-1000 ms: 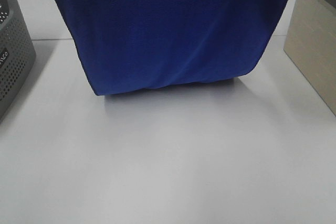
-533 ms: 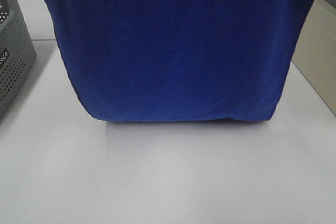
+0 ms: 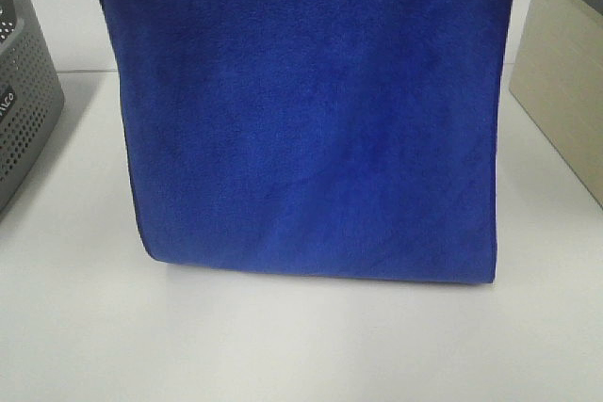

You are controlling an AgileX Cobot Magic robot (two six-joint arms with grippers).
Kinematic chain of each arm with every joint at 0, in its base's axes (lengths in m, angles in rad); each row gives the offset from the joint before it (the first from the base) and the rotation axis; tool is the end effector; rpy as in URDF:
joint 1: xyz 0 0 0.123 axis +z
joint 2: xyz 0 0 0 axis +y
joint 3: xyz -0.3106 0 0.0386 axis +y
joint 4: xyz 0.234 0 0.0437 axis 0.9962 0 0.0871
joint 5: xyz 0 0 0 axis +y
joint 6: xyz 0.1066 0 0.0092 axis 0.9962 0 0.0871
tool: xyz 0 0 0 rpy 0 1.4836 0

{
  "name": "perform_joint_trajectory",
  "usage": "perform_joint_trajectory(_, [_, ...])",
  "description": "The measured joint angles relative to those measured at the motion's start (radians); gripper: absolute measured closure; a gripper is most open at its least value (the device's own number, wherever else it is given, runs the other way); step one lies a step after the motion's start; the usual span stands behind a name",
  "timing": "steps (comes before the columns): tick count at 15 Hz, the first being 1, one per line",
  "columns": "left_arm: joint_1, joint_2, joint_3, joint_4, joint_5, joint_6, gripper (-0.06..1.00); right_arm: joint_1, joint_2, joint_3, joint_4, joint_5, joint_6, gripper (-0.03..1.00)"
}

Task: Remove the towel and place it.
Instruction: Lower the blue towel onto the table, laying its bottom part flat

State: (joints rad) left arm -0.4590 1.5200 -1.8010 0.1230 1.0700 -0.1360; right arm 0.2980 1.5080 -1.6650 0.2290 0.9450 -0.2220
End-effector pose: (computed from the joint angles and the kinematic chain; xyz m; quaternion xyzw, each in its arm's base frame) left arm 0.2892 -0.1301 0.4735 0.1496 0.8929 -0.0645 0.4197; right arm 0.3044 0.1141 0.4483 -0.2107 0.8762 0.1280 0.4141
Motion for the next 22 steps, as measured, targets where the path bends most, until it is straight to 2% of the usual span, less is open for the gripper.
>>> perform_joint_trajectory(1, [0.002, 0.055, -0.026, 0.048, -0.074, -0.004, 0.94, 0.0, 0.062, -0.028, -0.021, -0.114, -0.024, 0.95])
perform_joint_trajectory(2, [0.002, 0.087, -0.047, 0.076, -0.122, -0.008, 0.94, -0.001, 0.087, -0.044, -0.027, -0.161, -0.03, 0.95])
perform_joint_trajectory(3, [0.002, 0.157, -0.099, 0.134, -0.224, -0.024, 0.94, -0.002, 0.155, -0.099, -0.036, -0.276, -0.04, 0.95])
perform_joint_trajectory(4, [0.002, 0.224, -0.159, 0.196, -0.32, -0.036, 0.94, -0.002, 0.221, -0.169, -0.042, -0.364, -0.056, 0.95])
perform_joint_trajectory(6, [0.002, 0.373, -0.322, 0.313, -0.509, -0.06, 0.94, -0.003, 0.372, -0.37, -0.043, -0.474, -0.067, 0.95])
perform_joint_trajectory(7, [0.002, 0.481, -0.472, 0.366, -0.611, -0.069, 0.94, -0.005, 0.474, -0.546, -0.044, -0.493, -0.08, 0.95])
perform_joint_trajectory(9, [0.008, 0.604, -0.69, 0.427, -0.682, -0.069, 0.94, -0.014, 0.574, -0.764, -0.039, -0.494, -0.087, 0.95])
perform_joint_trajectory(11, [0.019, 0.679, -0.845, 0.44, -0.702, -0.069, 0.94, -0.047, 0.61, -0.871, 0.002, -0.487, -0.1, 0.95])
perform_joint_trajectory(12, [0.022, 0.689, -0.863, 0.44, -0.7, -0.069, 0.94, -0.056, 0.611, -0.877, 0.01, -0.481, -0.101, 0.95])
perform_joint_trajectory(14, [0.026, 0.709, -0.881, 0.4, -0.65, -0.062, 0.94, -0.086, 0.627, -0.87, 0.014, -0.408, -0.107, 0.95])
perform_joint_trajectory(15, [0.023, 0.72, -0.881, 0.355, -0.579, -0.033, 0.94, -0.09, 0.64, -0.861, 0.011, -0.346, -0.108, 0.95])
perform_joint_trajectory(16, [0.017, 0.726, -0.881, 0.294, -0.485, 0.013, 0.94, -0.091, 0.654, -0.85, 0.004, -0.266, -0.108, 0.95])
perform_joint_trajectory(17, [-0.002, 0.735, -0.881, 0.166, -0.229, 0.107, 0.94, -0.091, 0.669, -0.835, -0.002, -0.054, -0.108, 0.95])
perform_joint_trajectory(18, [-0.008, 0.735, -0.881, 0.147, -0.155, 0.118, 0.94, -0.091, 0.669, -0.835, -0.002, 0.01, -0.107, 0.95])
perform_joint_trajectory(19, [-0.015, 0.735, -0.881, 0.12, -0.011, 0.129, 0.94, -0.091, 0.669, -0.835, -0.002, 0.125, -0.105, 0.95])
perform_joint_trajectory(20, [-0.016, 0.735, -0.881, 0.098, 0.09, 0.136, 0.94, -0.091, 0.669, -0.835, -0.002, 0.221, -0.104, 0.95])
perform_joint_trajectory(22, [-0.016, 0.735, -0.876, 0.052, 0.144, 0.136, 0.94, -0.091, 0.667, -0.819, -0.009, 0.265, -0.074, 0.95])
